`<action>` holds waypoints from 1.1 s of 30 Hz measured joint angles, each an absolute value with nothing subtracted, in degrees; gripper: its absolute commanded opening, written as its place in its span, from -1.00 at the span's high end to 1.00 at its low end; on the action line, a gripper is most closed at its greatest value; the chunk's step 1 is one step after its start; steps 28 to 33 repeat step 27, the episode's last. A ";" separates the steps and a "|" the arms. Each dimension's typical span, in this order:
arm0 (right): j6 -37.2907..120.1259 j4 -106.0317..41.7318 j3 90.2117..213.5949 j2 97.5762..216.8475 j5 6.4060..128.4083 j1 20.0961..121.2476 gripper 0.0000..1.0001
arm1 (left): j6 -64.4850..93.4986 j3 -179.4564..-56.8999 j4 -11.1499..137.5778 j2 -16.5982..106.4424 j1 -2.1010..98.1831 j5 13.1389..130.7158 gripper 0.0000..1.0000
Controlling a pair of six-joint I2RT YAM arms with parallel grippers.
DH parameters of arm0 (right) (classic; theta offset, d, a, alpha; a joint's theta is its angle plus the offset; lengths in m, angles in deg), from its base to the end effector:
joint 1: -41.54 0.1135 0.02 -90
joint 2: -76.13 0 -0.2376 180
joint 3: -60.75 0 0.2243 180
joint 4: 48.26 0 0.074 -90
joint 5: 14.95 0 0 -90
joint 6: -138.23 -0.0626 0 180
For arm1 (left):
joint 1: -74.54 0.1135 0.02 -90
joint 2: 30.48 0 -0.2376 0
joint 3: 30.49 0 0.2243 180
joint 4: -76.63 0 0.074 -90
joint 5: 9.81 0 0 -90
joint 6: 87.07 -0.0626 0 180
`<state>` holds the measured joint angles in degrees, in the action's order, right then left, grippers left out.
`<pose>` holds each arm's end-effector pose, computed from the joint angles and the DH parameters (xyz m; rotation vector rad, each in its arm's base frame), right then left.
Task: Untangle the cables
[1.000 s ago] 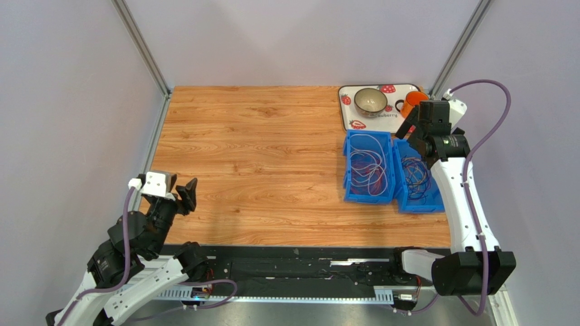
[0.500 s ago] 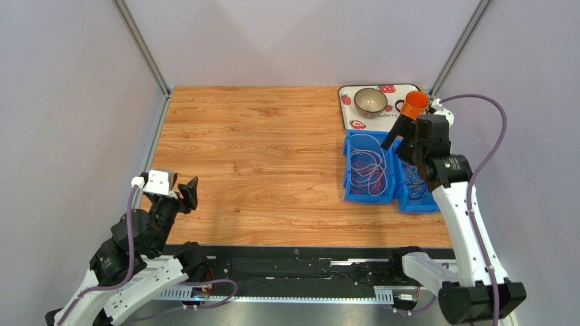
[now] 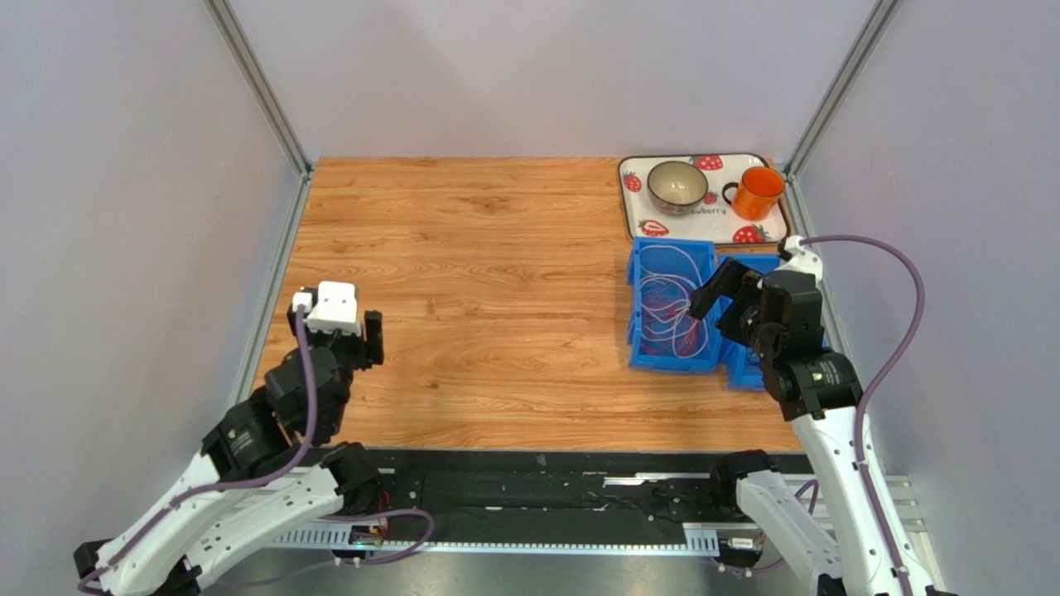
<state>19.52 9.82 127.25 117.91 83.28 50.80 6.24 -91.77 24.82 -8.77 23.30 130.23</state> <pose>0.1595 0.0169 0.2908 0.4461 2.1086 0.2310 0.0899 -0.0353 0.3201 0.0996 1.7050 0.0725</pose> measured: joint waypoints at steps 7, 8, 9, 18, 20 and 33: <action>19.48 8.88 126.66 119.16 82.60 50.80 -0.99 | 8.73 -83.57 36.97 -2.96 25.68 134.54 -0.68; 19.30 7.85 126.03 118.74 82.45 50.80 -0.99 | 9.10 -82.98 37.73 -2.15 26.71 134.23 -0.68; 19.09 6.52 124.74 118.02 82.27 50.80 -0.99 | 9.67 -82.96 38.22 -0.73 28.21 133.38 -0.68; 19.52 3.02 122.20 124.42 81.66 52.70 -0.99 | 14.22 -84.01 41.67 7.89 35.73 128.37 -0.67; 20.09 3.46 122.49 125.10 82.47 53.45 -0.99 | 14.98 -83.18 41.52 7.65 36.70 126.89 -0.65; 20.62 3.37 123.51 124.31 82.86 54.12 -0.99 | 16.69 -84.31 35.07 3.45 37.20 121.27 -0.54</action>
